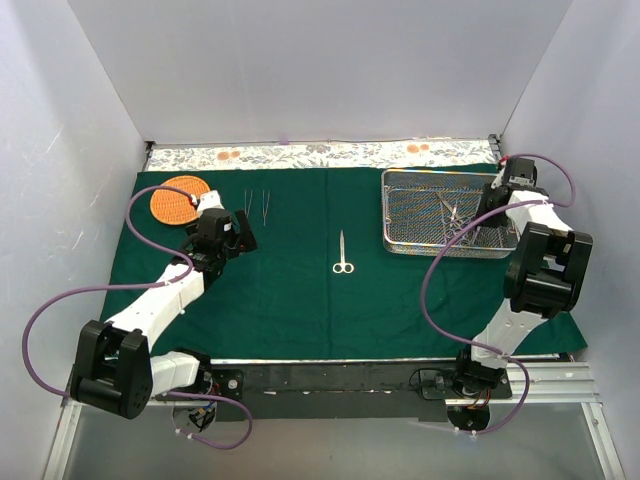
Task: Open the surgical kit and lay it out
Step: Pick up the medical item from the container, then place the medical item in the surgical kit.
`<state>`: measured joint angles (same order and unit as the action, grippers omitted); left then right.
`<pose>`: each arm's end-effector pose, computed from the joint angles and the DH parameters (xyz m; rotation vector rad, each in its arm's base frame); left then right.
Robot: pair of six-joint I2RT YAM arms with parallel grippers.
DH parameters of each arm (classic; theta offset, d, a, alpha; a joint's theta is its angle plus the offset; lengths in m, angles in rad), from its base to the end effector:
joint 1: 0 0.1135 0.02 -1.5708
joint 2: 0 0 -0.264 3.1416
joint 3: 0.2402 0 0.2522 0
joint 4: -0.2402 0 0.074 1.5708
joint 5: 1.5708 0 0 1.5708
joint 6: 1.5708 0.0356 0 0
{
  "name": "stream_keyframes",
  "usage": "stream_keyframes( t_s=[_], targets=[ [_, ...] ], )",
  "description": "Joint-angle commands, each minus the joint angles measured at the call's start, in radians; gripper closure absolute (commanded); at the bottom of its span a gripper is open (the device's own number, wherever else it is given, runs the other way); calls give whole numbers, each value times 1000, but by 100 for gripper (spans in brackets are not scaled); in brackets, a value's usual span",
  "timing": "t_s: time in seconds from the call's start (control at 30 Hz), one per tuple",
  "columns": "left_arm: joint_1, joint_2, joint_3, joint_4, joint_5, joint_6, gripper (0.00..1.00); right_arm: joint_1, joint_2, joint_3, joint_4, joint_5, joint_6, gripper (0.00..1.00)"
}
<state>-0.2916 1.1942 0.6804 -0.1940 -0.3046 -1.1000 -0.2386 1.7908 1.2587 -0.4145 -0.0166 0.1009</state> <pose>0.2404 -0.0610 0.2207 -1.0381 2.0198 -0.4017 0.3725 -0.0900 0.2096 0.4187 2.4825 -0.0350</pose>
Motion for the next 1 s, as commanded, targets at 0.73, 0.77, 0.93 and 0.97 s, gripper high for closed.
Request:
stream_keyframes(
  t_s=[0.73,0.77,0.93,0.97],
  targets=[
    [-4,-120,-48,19,-24,17,7,318,-251,-87,140,-534,-30,99],
    [-4,-125,-50,19,-30,23,7,334,-260,-96,128,-533,-26,99],
    [-6,-156,-82,37,-50,43,7,450,-361,-165,92,-442,34,99],
    [-7,-166,-87,41,-54,43,7,469,-381,-185,89,-427,46,99]
  ],
)
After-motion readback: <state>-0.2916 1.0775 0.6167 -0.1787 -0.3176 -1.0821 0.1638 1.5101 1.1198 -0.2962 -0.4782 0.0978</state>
